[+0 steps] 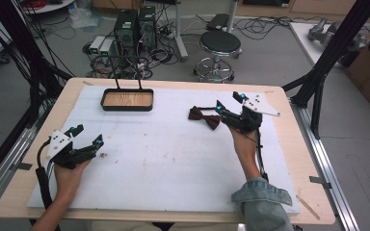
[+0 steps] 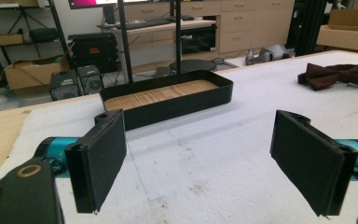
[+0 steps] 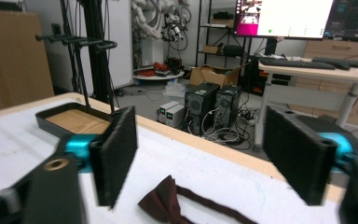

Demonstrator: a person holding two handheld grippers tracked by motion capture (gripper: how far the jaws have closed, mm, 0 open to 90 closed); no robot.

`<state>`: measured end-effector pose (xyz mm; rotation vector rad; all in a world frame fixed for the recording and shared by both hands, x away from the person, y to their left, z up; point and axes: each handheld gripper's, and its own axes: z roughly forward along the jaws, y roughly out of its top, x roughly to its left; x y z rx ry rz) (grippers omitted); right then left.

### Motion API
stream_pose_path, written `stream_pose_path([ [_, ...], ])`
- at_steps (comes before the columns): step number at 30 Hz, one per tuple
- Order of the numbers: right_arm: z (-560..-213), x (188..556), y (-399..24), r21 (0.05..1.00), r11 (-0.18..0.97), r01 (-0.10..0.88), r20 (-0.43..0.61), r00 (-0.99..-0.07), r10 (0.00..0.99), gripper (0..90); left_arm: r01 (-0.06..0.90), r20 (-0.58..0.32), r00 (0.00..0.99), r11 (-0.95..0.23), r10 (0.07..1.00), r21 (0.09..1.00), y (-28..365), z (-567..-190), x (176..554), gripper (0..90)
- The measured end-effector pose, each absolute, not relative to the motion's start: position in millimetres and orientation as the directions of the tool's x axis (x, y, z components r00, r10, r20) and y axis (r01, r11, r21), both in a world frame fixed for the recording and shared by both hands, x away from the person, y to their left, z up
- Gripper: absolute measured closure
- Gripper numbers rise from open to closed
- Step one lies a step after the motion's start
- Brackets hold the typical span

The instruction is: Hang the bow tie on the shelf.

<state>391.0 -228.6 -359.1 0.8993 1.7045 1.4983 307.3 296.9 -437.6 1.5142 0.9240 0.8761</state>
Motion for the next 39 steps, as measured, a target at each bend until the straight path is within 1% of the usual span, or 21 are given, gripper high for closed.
stream_pose_path([
  [2,-363.2,400.6,-223.5,0.989,0.119,0.085,-0.055,-0.537,0.842,31.5,0.094,0.043,0.421,-0.09,0.906,0.991,297.2,-437.7,307.2,18.7],
  [5,-372.1,412.6,-216.5,0.981,0.161,0.105,-0.077,-0.556,0.828,33.5,0.094,0.043,0.423,-0.091,0.905,0.991,297.5,-437.7,307.2,18.7],
  [13,-400.0,432.1,-200.0,0.949,0.262,0.177,-0.119,-0.566,0.816,39.3,0.094,0.044,0.422,-0.092,0.906,0.991,297.3,-437.8,307.5,18.8],
  [18,-415.1,441.8,-199.3,0.932,0.275,0.237,-0.095,-0.571,0.815,40.9,0.093,0.041,0.426,-0.089,0.904,0.992,297.3,-437.9,307.6,18.9],
  [22,-422.9,446.6,-198.4,0.918,0.3,0.26,-0.105,-0.57,0.815,44.1,0.093,0.041,0.425,-0.089,0.904,0.992,297.2,-437.9,307.8,19.0],
  [29,-429.3,456.3,-187.5,0.892,0.346,0.293,-0.114,-0.594,0.797,43.4,0.093,0.041,0.424,-0.089,0.905,0.992,297.3,-438.0,307.8,19.3],
  [32,-434.1,458.6,-182.3,0.875,0.374,0.307,-0.125,-0.602,0.789,44.5,0.094,0.039,0.427,-0.087,0.904,0.992,297.5,-437.9,307.7,19.3],
  [36,-442.1,461.4,-179.6,0.845,0.416,0.336,-0.142,-0.609,0.78,49.1,0.094,0.038,0.428,-0.087,0.903,0.992,297.6,-437.9,307.6,19.2],
  [39,-443.3,462.6,-178.3,0.833,0.434,0.343,-0.15,-0.615,0.774,55.0,0.095,0.038,0.429,-0.086,0.903,0.992,297.7,-437.9,307.6,19.3],
])
